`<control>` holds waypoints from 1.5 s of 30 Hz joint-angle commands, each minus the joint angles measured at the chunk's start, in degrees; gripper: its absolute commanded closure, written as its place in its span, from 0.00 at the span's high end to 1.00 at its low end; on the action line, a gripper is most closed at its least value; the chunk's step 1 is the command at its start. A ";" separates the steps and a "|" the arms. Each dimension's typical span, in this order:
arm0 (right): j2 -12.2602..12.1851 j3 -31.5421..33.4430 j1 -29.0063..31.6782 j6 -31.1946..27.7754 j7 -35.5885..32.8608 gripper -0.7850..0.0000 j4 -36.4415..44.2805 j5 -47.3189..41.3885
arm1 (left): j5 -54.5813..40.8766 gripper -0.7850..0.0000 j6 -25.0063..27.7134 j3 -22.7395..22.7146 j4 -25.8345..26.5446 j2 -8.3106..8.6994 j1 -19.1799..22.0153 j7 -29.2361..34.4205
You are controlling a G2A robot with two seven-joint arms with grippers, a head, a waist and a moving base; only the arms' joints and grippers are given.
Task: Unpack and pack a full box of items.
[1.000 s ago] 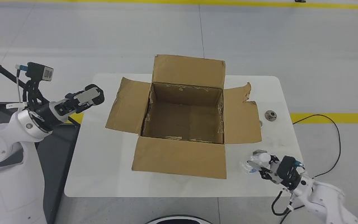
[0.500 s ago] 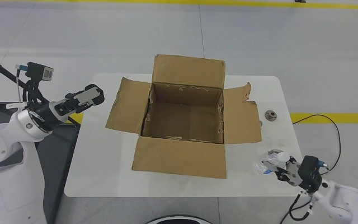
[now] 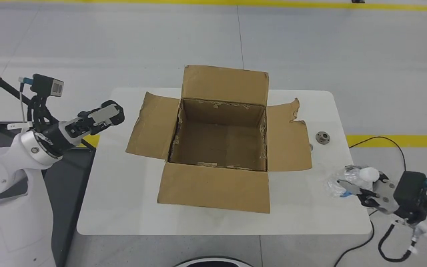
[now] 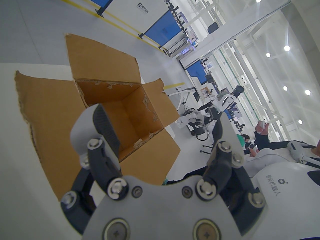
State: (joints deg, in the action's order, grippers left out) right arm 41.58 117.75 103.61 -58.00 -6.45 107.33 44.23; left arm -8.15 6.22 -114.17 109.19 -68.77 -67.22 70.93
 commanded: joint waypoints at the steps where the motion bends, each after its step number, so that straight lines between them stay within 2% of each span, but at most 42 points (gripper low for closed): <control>1: -0.01 0.00 -0.01 -0.01 0.06 0.00 -0.02 0.23 | 0.00 1.00 0.00 0.00 0.00 0.00 0.00 0.00; 12: -0.04 1.29 -1.08 0.14 0.31 0.00 1.21 -1.09 | 0.00 1.00 0.00 0.00 0.00 0.00 0.00 0.00; 16: -1.25 3.93 -3.34 -0.01 -7.29 0.00 4.87 -2.23 | 0.00 1.00 0.00 0.00 0.00 0.00 0.00 0.00; 21: -3.53 5.49 -7.41 0.30 -19.67 0.00 7.84 -10.38 | 0.00 1.00 0.00 0.00 0.00 0.00 0.00 0.00; 26: -6.98 2.20 -14.72 3.56 -36.28 0.00 10.97 -19.98 | 0.00 1.00 0.00 0.00 0.00 0.00 0.00 0.00; 29: -8.84 -1.51 -20.05 5.69 -43.18 0.00 12.00 -25.68 | 0.00 1.00 0.00 0.00 0.00 0.00 0.00 0.00; 40: -8.84 -1.51 -20.05 5.69 -43.18 0.00 12.00 -25.68 | 0.00 1.00 0.00 0.00 0.00 0.00 0.00 0.00; 45: -9.00 -2.95 -20.97 6.69 -41.03 0.00 13.34 -25.10 | 0.00 1.00 0.00 0.00 0.00 0.00 0.00 0.00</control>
State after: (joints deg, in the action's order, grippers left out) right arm 32.73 115.40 83.41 -51.61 -47.81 120.50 19.61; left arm -8.15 6.22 -114.17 109.19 -68.77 -67.22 70.93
